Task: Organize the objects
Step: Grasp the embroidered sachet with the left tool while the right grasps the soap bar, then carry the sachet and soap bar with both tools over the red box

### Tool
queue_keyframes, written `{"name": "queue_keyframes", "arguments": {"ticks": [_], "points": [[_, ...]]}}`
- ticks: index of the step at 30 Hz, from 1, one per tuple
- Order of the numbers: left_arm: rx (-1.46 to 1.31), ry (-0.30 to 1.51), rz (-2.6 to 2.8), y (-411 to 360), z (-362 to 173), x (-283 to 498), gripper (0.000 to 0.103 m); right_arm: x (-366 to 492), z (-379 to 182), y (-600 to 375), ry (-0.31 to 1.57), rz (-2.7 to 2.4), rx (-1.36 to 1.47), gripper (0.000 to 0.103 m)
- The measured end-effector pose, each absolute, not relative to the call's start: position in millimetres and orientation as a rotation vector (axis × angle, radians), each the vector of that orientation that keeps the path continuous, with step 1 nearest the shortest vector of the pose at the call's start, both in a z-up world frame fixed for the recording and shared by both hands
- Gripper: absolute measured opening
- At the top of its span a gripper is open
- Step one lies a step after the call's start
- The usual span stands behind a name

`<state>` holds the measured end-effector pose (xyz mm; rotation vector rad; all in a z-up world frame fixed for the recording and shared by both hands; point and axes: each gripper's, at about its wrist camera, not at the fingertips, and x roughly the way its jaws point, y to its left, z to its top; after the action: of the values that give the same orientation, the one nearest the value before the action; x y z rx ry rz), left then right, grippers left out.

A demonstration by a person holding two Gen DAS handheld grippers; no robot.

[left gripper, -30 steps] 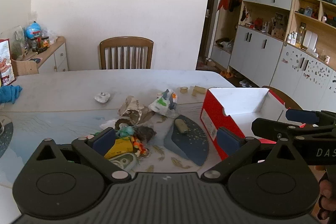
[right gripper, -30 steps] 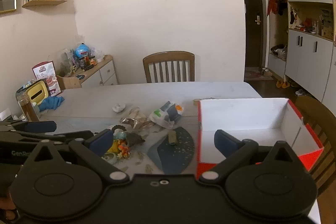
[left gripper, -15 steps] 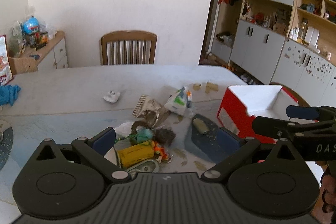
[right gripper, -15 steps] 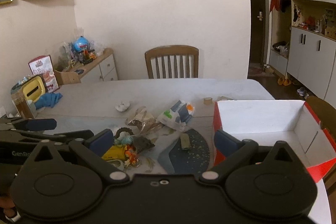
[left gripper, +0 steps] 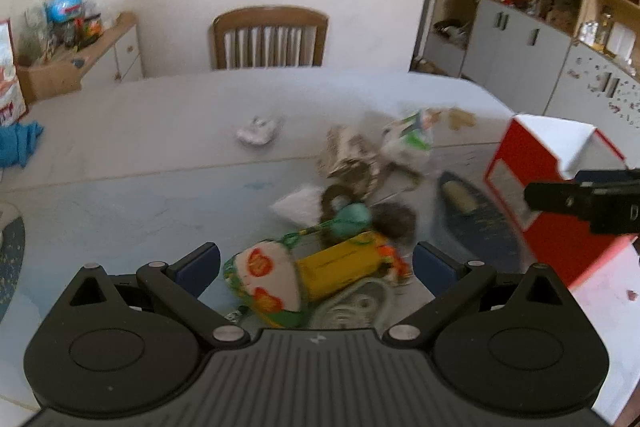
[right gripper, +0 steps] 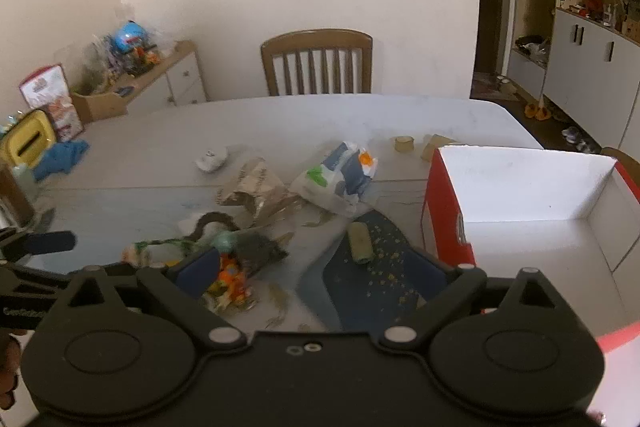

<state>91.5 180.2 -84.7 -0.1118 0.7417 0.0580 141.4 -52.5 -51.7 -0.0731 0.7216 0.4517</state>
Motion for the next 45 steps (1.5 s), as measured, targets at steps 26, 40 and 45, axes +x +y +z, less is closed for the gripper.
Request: {"name": "queue_keyframes", "arguments": {"ticks": [26, 40, 45], "points": [[-0.252, 0.879, 0.053, 239.3, -142.6, 124.9, 0.083, 254.7, -139.3, -18.7, 0.949, 0.329, -0.106, 0.052], [-0.282, 0.877, 0.025, 236.9, -131.4, 123.7, 0.053, 254.5, -139.5, -23.8, 0.973, 0.324, -0.061, 0.020], [-0.268, 0.873, 0.020, 234.1, -117.4, 121.1, 0.052, 243.5, -123.7, -29.4, 0.963, 0.334, -0.036, 0.019]]}}
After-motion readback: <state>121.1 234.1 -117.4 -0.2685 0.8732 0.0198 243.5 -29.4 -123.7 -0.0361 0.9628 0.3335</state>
